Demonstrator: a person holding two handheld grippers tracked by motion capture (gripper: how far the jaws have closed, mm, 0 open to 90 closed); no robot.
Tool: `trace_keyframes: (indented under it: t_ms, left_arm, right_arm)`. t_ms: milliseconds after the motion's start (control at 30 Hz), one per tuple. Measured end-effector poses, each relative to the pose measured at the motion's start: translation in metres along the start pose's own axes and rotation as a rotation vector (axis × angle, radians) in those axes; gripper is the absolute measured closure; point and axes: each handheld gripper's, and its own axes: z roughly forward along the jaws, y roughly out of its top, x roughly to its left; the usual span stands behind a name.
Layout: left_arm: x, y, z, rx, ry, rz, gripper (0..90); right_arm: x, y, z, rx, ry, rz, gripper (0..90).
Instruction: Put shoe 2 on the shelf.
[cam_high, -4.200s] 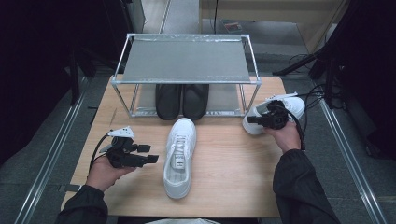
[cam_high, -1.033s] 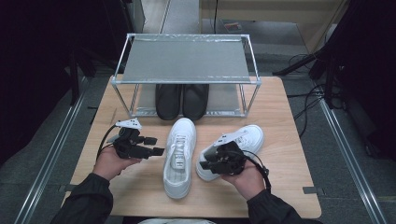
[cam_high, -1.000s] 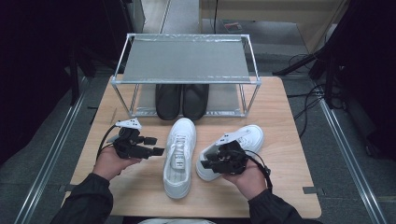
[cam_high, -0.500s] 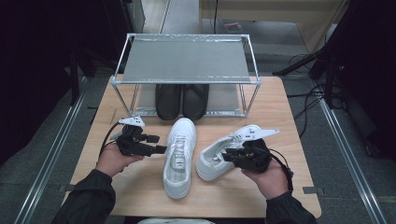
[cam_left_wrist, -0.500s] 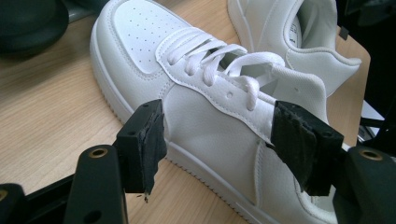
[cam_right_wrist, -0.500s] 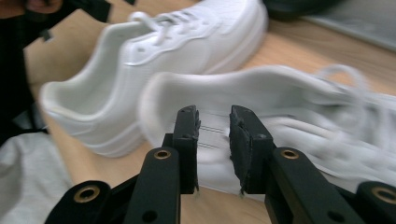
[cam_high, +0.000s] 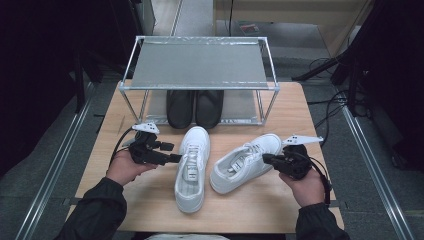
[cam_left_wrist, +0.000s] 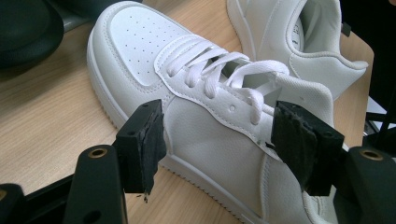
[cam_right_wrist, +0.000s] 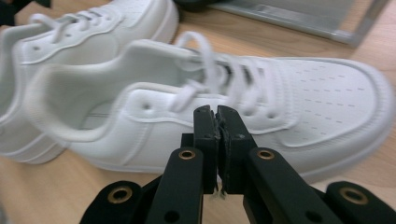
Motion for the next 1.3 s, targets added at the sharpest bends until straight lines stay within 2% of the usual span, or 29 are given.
trace_keyframes:
  t_ms: [200,300,400,500,933,1300]
  left_arm:
    - [0.000,0.000,0.000,-0.002,0.000,0.007,34.9]
    - [0.000,0.000,0.000,-0.005,0.005,0.012,34.9]
    - [0.000,0.000,0.000,-0.004,0.003,0.010,34.9]
    - [-0.001,0.000,0.001,-0.003,0.006,0.014,34.9]
    - [-0.002,-0.003,-0.002,-0.002,0.019,0.013,34.9]
    - [-0.002,-0.014,-0.012,-0.014,0.049,-0.005,34.8]
  right_arm:
    - [-0.018,-0.003,0.006,0.000,-0.033,0.058,90.0]
    - [-0.026,-0.004,0.008,-0.006,-0.065,0.081,90.0]
    - [-0.032,-0.006,0.014,0.007,-0.071,0.102,90.0]
    - [-0.032,-0.007,0.020,0.037,-0.075,0.095,90.0]
    - [-0.037,-0.005,0.023,0.039,-0.039,0.100,90.0]
    - [-0.042,0.006,0.036,0.036,-0.011,0.065,90.0]
